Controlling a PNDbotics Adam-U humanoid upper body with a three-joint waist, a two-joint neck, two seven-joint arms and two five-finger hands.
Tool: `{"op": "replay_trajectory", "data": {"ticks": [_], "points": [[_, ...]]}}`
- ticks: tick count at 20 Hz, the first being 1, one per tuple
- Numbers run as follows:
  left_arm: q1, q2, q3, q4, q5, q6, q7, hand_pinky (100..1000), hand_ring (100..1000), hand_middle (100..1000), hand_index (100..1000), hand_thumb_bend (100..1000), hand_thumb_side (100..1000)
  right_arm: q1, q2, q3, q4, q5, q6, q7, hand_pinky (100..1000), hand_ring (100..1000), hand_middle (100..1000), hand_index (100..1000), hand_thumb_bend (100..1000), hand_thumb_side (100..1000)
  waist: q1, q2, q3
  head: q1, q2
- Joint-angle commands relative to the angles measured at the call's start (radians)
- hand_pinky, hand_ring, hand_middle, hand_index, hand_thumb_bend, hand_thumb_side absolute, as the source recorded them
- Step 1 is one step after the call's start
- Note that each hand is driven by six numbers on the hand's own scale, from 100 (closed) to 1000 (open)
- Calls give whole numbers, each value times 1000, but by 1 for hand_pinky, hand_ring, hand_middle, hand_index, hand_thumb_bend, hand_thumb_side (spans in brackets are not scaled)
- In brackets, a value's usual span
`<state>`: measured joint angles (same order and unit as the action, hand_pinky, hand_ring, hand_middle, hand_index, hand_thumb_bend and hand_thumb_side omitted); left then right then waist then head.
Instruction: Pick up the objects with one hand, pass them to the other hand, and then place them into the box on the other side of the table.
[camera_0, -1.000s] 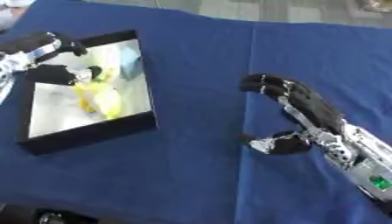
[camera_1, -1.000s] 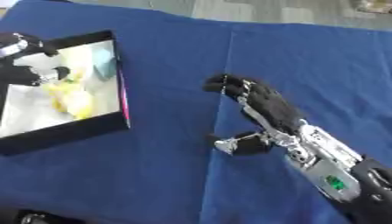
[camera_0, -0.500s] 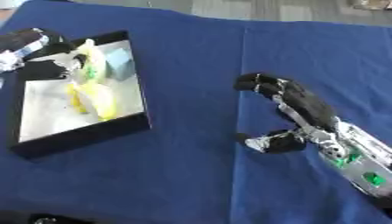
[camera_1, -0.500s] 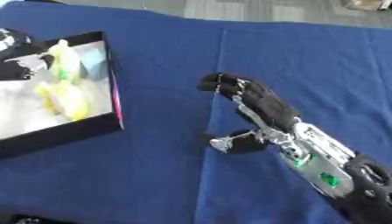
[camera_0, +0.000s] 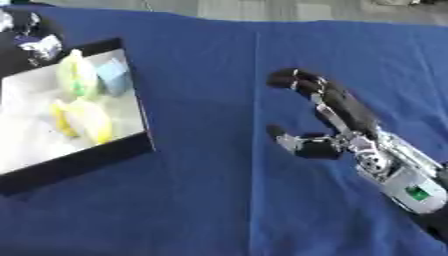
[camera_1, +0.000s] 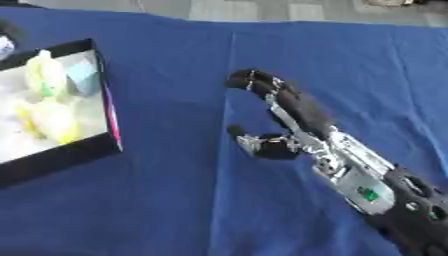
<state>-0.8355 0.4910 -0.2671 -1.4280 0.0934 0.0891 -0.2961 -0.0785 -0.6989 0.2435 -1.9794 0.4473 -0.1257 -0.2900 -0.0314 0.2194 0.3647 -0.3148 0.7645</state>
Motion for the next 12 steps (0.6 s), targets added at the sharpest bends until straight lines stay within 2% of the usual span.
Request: {"op": "replay_trajectory", "data": {"ticks": [1,4,7,9,10,12], "points": [[17,16,52,-73,165,-15,17,1000,751,631,717,100,680,25,0,-62,-21,-156,-20,-27,714,736,843,861,173,100,-14,-21,-6,-24,6],[61,14,73,-112,265,-13,37,1000,771,658,720,100,685,72,33,-118,-21,-372,-41,0,700,730,858,869,152,133,-21,-23,-17,-37,6],[100,10,84,-142,321,-5,46,1000,782,682,729,100,681,118,74,-177,-21,-581,-49,46,705,751,884,880,134,182,-30,-23,-29,-47,6],[123,5,93,-162,339,-4,49,1000,785,688,730,100,679,144,100,-216,-21,-677,-43,74,711,771,902,889,129,206,-34,-23,-36,-53,6],[134,2,99,-170,345,-3,52,1000,786,690,730,100,682,156,114,-233,-21,-716,-42,85,715,790,924,901,100,257,-36,-22,-39,-54,6],[155,-7,109,-184,357,-1,55,1000,792,699,736,100,691,180,143,-264,-21,-775,-41,105,717,805,944,915,100,311,-40,-20,-44,-55,6]]}}
